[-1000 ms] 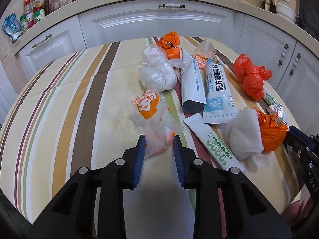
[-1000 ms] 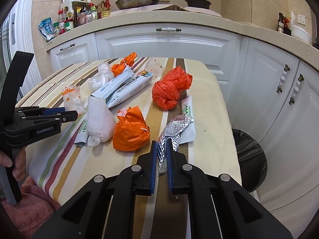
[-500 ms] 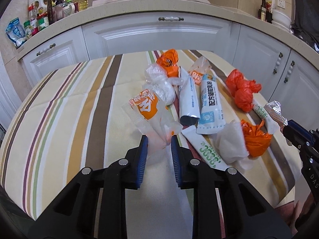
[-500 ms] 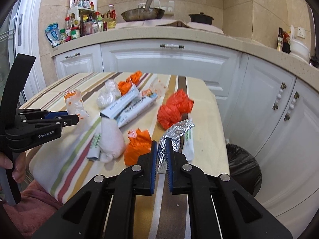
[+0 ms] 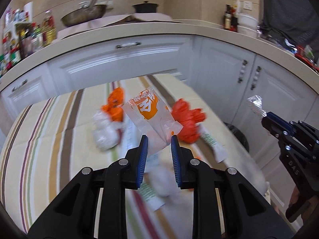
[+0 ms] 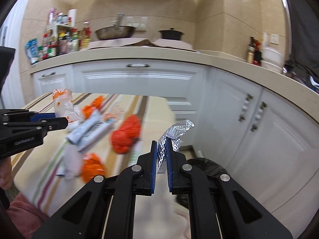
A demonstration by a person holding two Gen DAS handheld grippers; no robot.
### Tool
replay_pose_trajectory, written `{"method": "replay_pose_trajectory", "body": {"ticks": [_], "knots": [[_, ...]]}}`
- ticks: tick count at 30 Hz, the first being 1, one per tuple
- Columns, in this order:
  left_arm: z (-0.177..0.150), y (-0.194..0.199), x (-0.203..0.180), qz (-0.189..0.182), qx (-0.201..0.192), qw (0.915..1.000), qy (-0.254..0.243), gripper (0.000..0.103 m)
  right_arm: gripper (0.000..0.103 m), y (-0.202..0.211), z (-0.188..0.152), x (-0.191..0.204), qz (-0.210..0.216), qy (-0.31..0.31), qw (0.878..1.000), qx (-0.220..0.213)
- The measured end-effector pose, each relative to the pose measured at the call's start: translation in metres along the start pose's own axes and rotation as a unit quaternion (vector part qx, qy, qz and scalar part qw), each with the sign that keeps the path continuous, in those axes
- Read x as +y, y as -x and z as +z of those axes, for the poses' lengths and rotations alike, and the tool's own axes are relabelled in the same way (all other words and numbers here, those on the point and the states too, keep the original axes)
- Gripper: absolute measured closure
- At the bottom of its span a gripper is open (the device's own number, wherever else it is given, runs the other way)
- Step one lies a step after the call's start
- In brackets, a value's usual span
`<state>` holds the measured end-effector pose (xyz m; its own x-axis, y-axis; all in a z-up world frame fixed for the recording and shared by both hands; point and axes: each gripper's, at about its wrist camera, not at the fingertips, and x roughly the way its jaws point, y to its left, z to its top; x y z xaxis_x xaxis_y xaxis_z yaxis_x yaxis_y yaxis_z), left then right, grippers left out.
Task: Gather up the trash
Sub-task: 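Carry both held items over the black bin and open both grippers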
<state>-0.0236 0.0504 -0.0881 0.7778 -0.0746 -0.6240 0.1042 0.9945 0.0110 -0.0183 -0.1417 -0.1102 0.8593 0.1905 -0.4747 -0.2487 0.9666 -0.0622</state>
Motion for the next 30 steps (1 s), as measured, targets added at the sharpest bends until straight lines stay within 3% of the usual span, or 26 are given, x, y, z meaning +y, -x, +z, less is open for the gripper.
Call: {"method": "replay_pose_trajectory", "body": {"ticks": [11,21,28,30], "knots": [[0.037,-0.062,-0.113,-0.073,0.017,0.9942,-0.077,0.08,0.093,-0.031,-0.014,-0.082,-0.058,-0.043,0.997,0.019],[0.051,-0.143,-0.187,-0.091,0.085,0.9863,-0.109,0.08,0.093,-0.072,-0.031,-0.147,-0.07,-0.086,0.993,0.037],[0.058,-0.183,-0.21,-0.089,0.114,0.9823,-0.119,0.078,0.093,-0.101,-0.042,-0.171,-0.055,-0.11,0.991,0.051],[0.056,-0.193,-0.212,-0.087,0.124,0.9815,-0.118,0.072,0.088,-0.108,-0.046,-0.177,-0.055,-0.12,0.99,0.052]]}}
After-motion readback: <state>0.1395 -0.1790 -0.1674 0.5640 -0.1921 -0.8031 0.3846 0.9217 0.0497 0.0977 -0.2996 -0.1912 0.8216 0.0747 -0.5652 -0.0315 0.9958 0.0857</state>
